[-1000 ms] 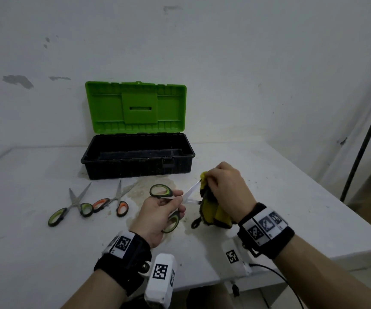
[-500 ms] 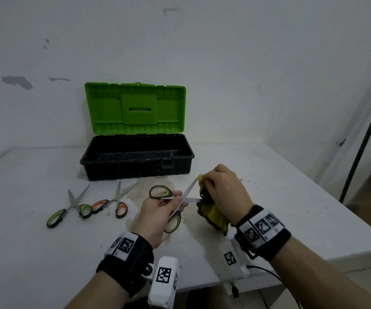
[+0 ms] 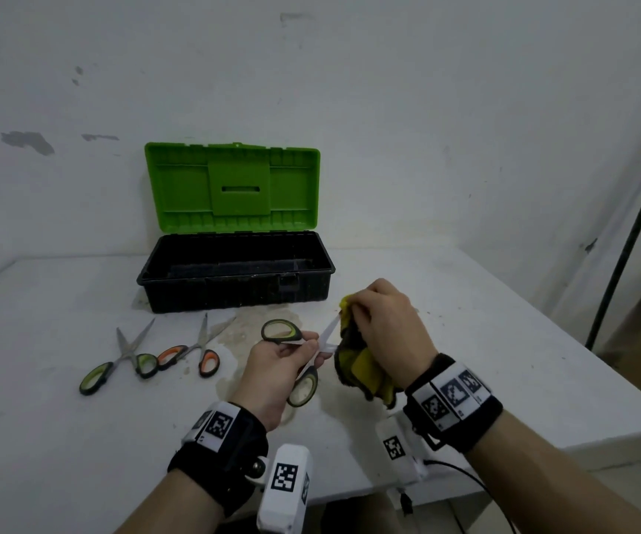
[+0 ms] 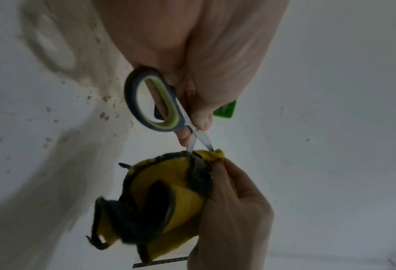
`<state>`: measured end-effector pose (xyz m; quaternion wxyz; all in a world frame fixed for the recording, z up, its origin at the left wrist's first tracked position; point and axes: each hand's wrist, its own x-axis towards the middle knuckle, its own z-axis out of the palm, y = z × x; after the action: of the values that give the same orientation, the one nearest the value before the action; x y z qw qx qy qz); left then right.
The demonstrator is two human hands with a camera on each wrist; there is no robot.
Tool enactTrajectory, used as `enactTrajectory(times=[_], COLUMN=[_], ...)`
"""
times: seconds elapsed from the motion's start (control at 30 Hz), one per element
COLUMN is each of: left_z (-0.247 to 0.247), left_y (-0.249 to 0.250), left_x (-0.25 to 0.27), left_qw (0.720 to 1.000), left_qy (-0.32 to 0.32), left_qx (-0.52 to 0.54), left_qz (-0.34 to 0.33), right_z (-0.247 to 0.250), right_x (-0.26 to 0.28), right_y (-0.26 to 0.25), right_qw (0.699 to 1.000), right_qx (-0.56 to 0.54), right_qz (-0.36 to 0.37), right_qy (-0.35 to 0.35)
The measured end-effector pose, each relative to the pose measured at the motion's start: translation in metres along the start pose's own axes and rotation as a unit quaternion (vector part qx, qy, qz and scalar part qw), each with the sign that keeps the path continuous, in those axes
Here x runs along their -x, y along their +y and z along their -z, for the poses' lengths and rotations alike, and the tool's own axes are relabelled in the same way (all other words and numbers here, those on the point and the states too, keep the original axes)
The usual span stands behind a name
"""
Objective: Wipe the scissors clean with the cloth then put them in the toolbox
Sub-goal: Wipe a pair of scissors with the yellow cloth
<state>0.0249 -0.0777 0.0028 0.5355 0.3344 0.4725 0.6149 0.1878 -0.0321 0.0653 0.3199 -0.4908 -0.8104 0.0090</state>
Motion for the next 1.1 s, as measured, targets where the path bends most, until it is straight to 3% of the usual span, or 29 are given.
enactTrajectory(times=[0.07,0.2,0.27,0.47,0.57,0.7,0.93,1.1], left_z=[0.0,-0.003,-0.003,-0.003,-0.001,-0.004,-0.001,0.003], left_y=[0.002,0.001,0.0,-0.002,-0.001,-0.001,-0.004,0.001], left_x=[-0.002,-0.003,-0.002,0.002,-0.002,-0.003,0.001,0.001], left_qw=[1.0,1.0,1.0,1.0,0.999,1.0,0.998,0.989], left_qy=[0.007,-0.008,-0.011,0.0,0.017,-0.011,0.021,0.01], left_qx=[0.008,0.0,-0.012,0.013,0.027,0.011,0.049,0.12], left_qz=[-0.003,-0.014,-0.016,0.001,-0.005,-0.016,0.036,0.089], right_z=[0.003,-0.01,-0.014,0.0,0.006,-0.009,-0.002,0.008], right_x=[0.003,0.024,0.023,-0.003,0.003,0.022,0.008,0.021], right_y=[-0.003,-0.015,-0.012,0.004,-0.001,-0.015,-0.003,-0.024], right_qw=[0.999,0.991,0.993,1.0,0.999,0.991,0.999,0.996], right_qx=[-0.02,-0.004,-0.006,-0.008,-0.028,0.002,0.008,0.008], right_qz=[0.023,0.118,0.106,-0.021,0.026,0.11,0.013,0.052], right_qy=[0.012,-0.061,-0.056,0.001,0.013,-0.076,-0.032,-0.07])
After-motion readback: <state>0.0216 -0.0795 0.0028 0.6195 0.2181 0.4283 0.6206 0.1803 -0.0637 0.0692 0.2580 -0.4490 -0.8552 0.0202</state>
